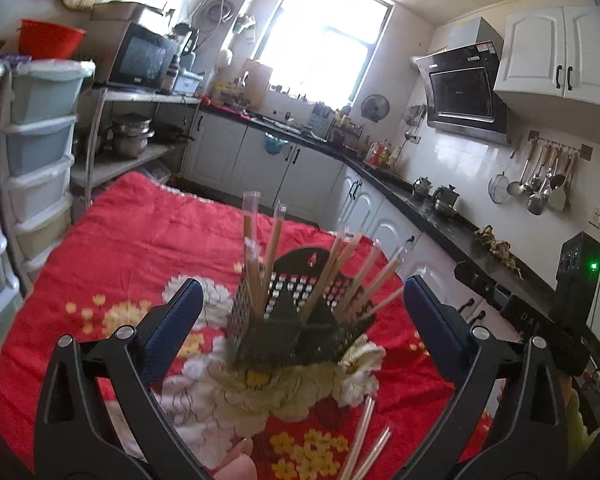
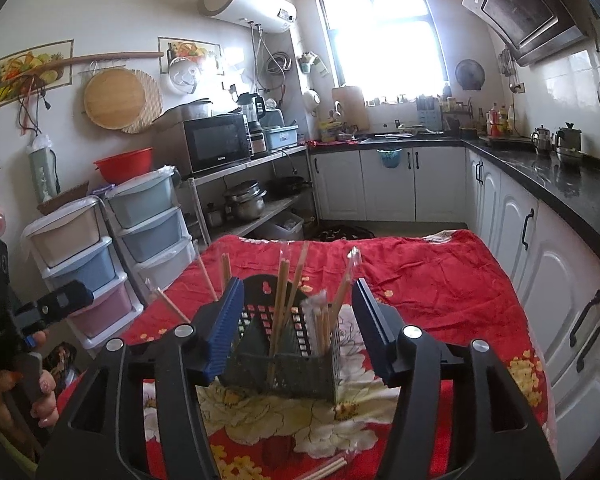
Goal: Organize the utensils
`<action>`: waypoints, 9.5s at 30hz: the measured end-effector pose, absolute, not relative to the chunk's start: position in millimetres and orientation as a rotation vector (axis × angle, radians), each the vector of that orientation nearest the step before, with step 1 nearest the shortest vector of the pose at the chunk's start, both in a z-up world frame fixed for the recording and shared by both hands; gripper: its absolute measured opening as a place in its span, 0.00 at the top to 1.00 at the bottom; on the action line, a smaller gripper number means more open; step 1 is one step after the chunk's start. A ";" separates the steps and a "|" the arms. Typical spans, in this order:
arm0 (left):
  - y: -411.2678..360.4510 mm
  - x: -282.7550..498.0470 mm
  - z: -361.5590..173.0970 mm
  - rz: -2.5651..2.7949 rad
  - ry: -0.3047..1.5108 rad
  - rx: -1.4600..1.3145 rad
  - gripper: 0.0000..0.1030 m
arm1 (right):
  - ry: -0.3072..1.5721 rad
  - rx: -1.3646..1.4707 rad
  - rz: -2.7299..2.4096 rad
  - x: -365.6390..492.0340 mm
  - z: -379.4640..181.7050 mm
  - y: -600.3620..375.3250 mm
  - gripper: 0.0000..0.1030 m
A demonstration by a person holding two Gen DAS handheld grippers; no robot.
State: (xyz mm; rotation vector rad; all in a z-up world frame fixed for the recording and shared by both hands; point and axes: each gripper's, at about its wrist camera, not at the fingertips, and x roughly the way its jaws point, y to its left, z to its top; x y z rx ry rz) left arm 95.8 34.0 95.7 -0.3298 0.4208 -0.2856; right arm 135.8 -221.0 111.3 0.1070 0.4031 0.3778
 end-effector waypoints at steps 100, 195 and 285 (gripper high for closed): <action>-53.2 163.9 84.9 -0.558 0.667 -0.059 0.99 | 0.595 0.098 0.457 113.5 52.5 -221.7 0.96; -12.4 198.2 138.5 -0.323 0.347 -0.225 0.34 | 0.380 0.103 0.368 201.7 121.5 -211.6 0.62; 7.9 38.8 -6.6 -0.125 0.270 -0.127 0.10 | 0.143 0.028 0.159 39.4 -18.7 -206.7 0.06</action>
